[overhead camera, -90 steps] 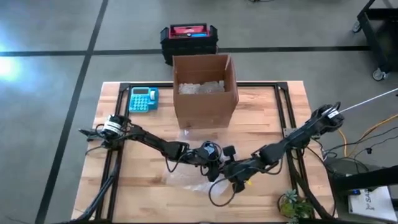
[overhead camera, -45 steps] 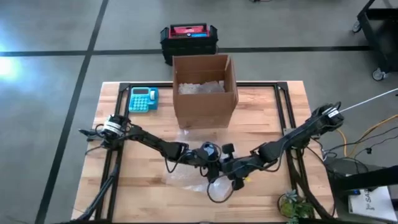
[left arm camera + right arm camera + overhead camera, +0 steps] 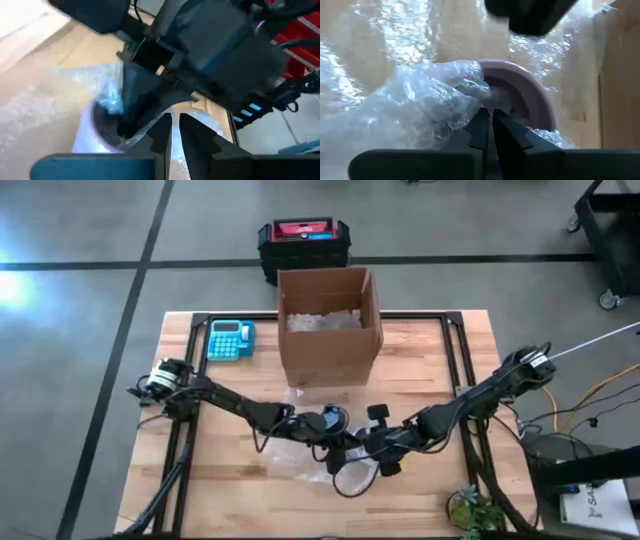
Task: Wrap mug
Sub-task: Wrap the purple mug with bubble wrap
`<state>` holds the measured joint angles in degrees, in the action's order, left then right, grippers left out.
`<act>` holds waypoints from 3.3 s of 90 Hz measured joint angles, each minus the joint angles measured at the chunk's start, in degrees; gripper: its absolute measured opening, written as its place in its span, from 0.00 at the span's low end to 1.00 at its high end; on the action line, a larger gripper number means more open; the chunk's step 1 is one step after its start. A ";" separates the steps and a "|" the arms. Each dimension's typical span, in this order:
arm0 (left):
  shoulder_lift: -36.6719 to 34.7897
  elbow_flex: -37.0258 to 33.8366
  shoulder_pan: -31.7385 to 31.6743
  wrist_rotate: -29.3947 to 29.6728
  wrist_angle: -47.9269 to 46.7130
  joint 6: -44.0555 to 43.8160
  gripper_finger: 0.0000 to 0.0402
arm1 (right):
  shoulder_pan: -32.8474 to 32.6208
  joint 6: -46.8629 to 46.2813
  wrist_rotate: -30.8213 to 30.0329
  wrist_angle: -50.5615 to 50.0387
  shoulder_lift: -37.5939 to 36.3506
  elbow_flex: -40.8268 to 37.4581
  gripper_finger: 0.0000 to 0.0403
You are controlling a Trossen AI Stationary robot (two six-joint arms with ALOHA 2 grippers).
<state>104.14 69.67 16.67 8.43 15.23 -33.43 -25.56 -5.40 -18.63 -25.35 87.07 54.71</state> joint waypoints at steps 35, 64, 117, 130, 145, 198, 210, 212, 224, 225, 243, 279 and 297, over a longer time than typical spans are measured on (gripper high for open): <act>-0.36 -0.04 1.41 -0.44 -3.68 1.00 0.06 | 5.19 -4.55 7.00 0.36 4.31 -0.12 0.03; -0.35 -0.04 1.60 0.55 -6.18 2.95 0.06 | 5.31 -2.47 6.61 -1.12 4.28 6.23 0.03; -0.31 -0.04 1.73 1.55 -6.33 2.93 0.06 | 3.61 -3.17 6.67 -10.25 0.01 10.63 0.03; -0.31 -0.04 1.73 2.13 -6.31 3.95 0.06 | 0.72 -3.62 6.63 -8.76 -2.54 10.18 0.03; -0.31 -0.04 1.73 4.57 -6.30 4.22 0.06 | -1.06 -3.58 6.98 -4.72 -1.64 6.95 0.03; -0.27 -0.04 1.92 4.59 -6.27 3.89 0.06 | 6.45 -1.24 8.65 -1.13 5.24 3.02 0.03; -0.27 -0.04 1.92 4.65 -6.56 3.97 0.06 | 6.47 -0.19 8.74 -0.93 5.99 3.10 0.03; -0.27 -0.04 1.92 4.64 -6.64 3.98 0.06 | 6.48 -0.12 8.71 -0.91 5.96 3.09 0.03; -0.27 -0.04 1.90 4.68 -6.72 4.00 0.06 | 6.56 -0.12 8.07 -1.53 4.14 3.24 0.03; -0.27 -0.04 1.90 4.68 -6.69 4.00 0.06 | 6.56 -0.11 8.04 -1.81 3.95 3.46 0.03; -0.27 -0.04 1.90 4.70 -6.45 4.13 0.06 | 6.49 -0.17 8.08 -10.38 1.07 9.69 0.03; -0.27 -0.04 1.92 4.70 -6.39 4.25 0.06 | 4.66 -1.59 22.21 -9.83 0.22 11.60 0.03; -0.27 -0.04 1.95 4.68 -6.37 4.24 0.06 | 4.92 -0.87 19.50 -9.56 3.74 11.41 0.03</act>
<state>103.88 69.63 18.61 13.10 8.86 -29.19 -20.64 -6.26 0.88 -34.91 90.81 66.12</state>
